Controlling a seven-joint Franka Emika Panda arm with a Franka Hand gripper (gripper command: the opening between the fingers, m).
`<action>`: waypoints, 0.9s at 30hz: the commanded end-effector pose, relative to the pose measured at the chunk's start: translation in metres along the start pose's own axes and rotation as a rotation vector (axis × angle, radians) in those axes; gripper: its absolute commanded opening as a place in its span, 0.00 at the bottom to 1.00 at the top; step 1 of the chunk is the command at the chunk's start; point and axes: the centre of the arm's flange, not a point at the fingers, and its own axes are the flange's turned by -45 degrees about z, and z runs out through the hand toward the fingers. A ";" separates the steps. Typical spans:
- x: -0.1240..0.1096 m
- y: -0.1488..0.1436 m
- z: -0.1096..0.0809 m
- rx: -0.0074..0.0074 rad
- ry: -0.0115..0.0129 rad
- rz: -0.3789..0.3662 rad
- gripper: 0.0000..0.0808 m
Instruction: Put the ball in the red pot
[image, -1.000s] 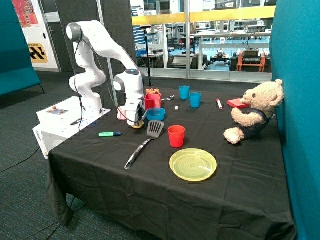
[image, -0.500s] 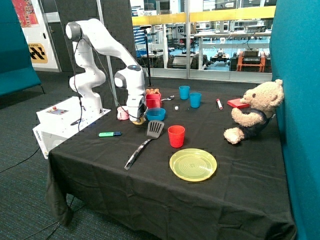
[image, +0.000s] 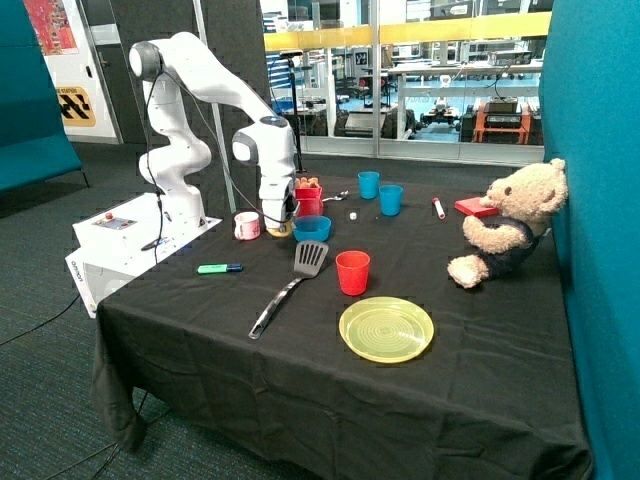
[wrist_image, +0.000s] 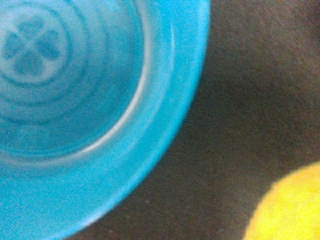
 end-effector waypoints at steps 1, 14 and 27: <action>0.012 -0.018 -0.018 0.0005 -0.0009 -0.040 0.00; 0.020 -0.050 -0.028 0.0006 -0.0009 -0.109 0.00; 0.022 -0.085 -0.039 0.0006 -0.0009 -0.160 0.00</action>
